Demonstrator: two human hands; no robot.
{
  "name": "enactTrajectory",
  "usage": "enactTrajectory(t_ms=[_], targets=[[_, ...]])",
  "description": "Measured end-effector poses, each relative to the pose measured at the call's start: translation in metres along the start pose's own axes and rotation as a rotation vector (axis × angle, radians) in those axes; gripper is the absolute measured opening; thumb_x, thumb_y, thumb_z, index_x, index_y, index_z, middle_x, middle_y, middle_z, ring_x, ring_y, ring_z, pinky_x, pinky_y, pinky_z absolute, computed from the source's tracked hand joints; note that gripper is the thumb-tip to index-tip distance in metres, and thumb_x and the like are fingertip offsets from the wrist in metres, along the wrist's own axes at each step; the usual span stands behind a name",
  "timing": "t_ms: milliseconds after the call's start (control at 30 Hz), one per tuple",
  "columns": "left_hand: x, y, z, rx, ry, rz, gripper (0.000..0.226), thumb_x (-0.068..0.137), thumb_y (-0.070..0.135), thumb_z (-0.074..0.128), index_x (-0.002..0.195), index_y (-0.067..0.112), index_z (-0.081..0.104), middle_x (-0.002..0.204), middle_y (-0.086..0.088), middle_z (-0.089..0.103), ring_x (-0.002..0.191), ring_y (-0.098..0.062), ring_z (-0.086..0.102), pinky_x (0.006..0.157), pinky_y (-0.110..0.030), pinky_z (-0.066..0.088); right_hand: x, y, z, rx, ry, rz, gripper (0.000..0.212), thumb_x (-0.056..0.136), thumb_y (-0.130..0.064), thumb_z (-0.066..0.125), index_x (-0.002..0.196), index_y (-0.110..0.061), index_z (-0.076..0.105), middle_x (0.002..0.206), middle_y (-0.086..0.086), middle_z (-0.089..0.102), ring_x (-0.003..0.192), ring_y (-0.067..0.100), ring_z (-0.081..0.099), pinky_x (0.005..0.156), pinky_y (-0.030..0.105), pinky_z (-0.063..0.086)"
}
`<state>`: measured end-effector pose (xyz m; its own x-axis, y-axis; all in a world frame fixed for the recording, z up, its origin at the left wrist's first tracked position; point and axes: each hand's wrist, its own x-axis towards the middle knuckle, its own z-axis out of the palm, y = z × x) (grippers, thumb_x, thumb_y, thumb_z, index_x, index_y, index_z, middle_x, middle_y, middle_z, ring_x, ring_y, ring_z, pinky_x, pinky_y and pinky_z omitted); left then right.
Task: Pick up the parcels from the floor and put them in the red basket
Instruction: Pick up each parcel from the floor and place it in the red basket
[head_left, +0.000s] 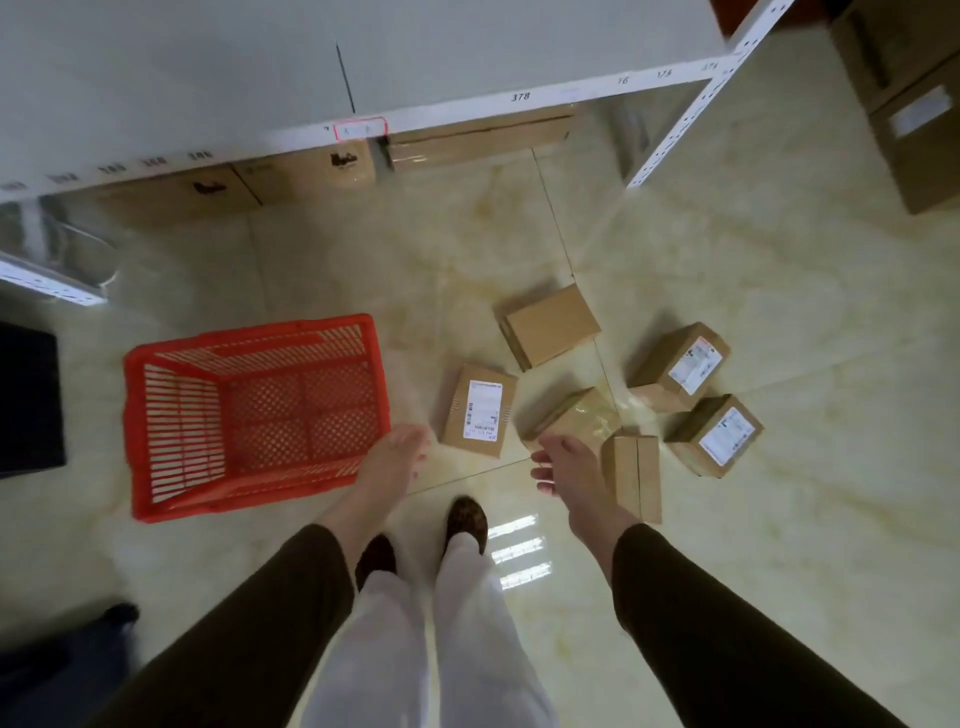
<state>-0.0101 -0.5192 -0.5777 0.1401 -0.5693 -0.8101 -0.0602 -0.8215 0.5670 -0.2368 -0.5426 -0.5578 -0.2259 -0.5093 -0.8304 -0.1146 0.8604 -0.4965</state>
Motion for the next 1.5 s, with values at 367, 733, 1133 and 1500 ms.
enactTrajectory(t_ms=[367,733,1133,1500], targets=[[0.202,-0.054,0.069,0.134,-0.083,-0.055,0.056,0.105,0.035,0.045,0.155,0.013,0.032,0.158,-0.011,0.039,0.142,-0.026,0.042,0.113,-0.035,0.034,0.207,0.059,0.051,-0.015,0.003,0.141,0.020,0.104,-0.022,0.051,0.122,-0.020,0.057,0.101,0.001,0.060,0.098,0.023,0.056,0.083,0.037,0.049],[0.305,-0.101,0.105,0.247,-0.064,-0.073,0.042,0.108,0.028,0.040,0.148,0.015,0.040,0.150,-0.006,0.049,0.127,-0.024,0.052,0.090,-0.026,0.035,0.328,0.109,0.093,-0.039,-0.073,0.248,0.066,0.101,-0.038,0.054,0.160,-0.024,0.028,0.159,0.006,0.042,0.147,0.032,0.037,0.119,0.050,0.031],[0.248,-0.060,0.093,0.137,-0.050,-0.015,0.044,0.103,0.046,0.043,0.146,0.043,0.038,0.128,0.005,0.066,0.116,-0.023,0.063,0.096,-0.040,0.050,0.264,0.055,0.084,-0.007,-0.063,0.063,0.040,0.102,-0.027,0.051,0.142,-0.026,0.053,0.114,0.002,0.075,0.101,0.019,0.070,0.077,0.033,0.053],[0.124,0.025,0.000,-0.267,0.112,0.119,0.034,0.103,0.028,0.051,0.135,0.036,0.046,0.115,0.007,0.069,0.105,-0.016,0.067,0.080,-0.032,0.055,0.120,-0.048,0.115,-0.098,-0.013,-0.366,0.016,0.098,-0.038,0.053,0.102,-0.048,0.065,0.101,-0.002,0.077,0.094,0.020,0.075,0.082,0.045,0.063]])
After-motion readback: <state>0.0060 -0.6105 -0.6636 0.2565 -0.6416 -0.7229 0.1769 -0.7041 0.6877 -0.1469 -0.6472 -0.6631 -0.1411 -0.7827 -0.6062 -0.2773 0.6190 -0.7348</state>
